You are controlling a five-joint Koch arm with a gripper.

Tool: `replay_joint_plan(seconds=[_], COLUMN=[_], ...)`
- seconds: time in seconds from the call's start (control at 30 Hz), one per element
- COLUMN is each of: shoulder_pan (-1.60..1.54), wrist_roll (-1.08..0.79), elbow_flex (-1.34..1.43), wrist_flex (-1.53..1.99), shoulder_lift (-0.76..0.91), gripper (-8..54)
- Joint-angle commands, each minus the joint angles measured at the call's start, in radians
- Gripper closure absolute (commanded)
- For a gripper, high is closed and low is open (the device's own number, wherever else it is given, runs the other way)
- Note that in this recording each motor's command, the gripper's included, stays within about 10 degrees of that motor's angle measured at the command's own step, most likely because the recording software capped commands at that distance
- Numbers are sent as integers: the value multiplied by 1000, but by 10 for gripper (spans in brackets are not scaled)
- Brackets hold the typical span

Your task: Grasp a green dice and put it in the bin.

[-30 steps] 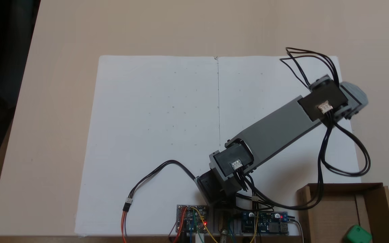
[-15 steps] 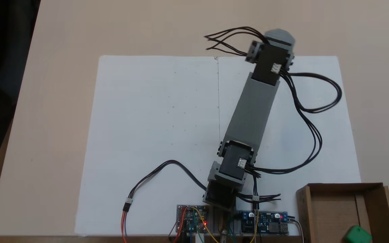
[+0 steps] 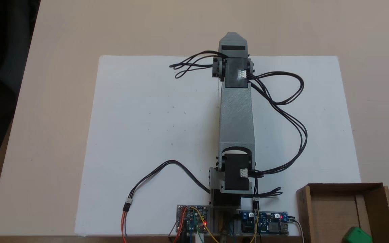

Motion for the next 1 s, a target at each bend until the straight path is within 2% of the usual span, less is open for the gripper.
replay_joint_plan(seconds=[0.0,0.23,0.97], shoulder_pan=[-3,-2,2], wrist_roll=[63,61,60], elbow_flex=[43,367,900], wrist_flex=[-165,-432,-1139], shoulder_lift=[75,212,531], gripper=[24,23,12])
